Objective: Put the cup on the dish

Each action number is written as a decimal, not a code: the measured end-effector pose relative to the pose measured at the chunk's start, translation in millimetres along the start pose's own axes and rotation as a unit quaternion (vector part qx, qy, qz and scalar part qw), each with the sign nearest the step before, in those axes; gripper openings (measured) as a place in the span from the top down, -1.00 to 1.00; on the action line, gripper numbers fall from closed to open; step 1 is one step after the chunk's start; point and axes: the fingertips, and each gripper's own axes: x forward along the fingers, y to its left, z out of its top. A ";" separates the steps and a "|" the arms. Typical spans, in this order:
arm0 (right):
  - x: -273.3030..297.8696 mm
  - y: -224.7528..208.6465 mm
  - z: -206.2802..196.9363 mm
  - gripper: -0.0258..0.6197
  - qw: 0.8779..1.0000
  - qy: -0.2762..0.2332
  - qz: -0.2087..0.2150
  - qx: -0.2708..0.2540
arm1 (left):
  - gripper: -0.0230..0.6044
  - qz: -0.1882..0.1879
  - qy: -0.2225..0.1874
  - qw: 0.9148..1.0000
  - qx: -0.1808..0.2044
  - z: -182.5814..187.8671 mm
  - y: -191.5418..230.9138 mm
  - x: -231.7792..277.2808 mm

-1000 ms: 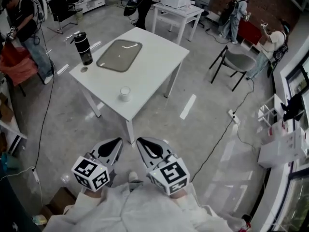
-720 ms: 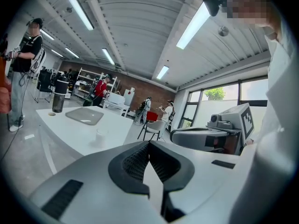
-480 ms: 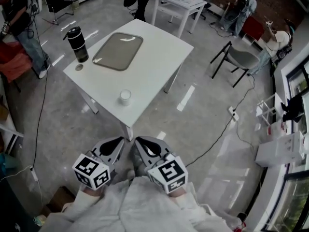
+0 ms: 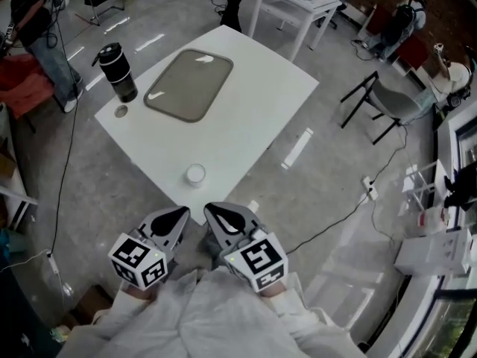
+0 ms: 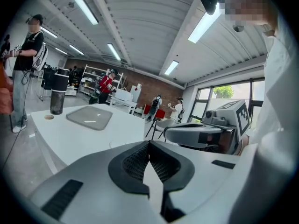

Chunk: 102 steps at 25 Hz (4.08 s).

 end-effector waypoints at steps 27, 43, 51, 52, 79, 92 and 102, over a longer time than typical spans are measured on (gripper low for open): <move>81.9 -85.0 14.6 0.88 0.998 0.022 0.062 0.013 | 0.90 0.066 0.007 0.996 -0.052 40.4 88.8 67.0; 103.1 -71.1 -18.3 0.47 0.997 0.058 0.050 -0.010 | 0.90 0.040 0.047 0.996 -0.070 11.8 106.4 69.3; 117.6 -80.4 -42.3 0.01 0.995 0.088 0.035 -0.030 | 0.90 0.051 0.053 0.992 -0.100 -1.1 122.8 75.0; 118.7 -80.8 -45.5 -0.01 0.994 0.094 0.034 -0.033 | 0.90 0.052 0.054 0.992 -0.104 -3.2 124.6 74.5; 163.6 -76.0 -93.1 0.06 0.987 0.135 0.054 -0.061 | 0.90 0.050 0.108 0.983 -0.140 -53.0 142.6 77.3; 160.3 -76.4 -93.9 0.08 0.987 0.144 0.042 -0.064 | 0.90 0.039 0.094 0.986 -0.130 -40.5 142.7 80.1; 154.3 -67.7 -63.3 0.08 0.990 0.126 0.018 -0.067 | 0.90 0.021 0.073 0.992 -0.100 -11.8 144.5 73.6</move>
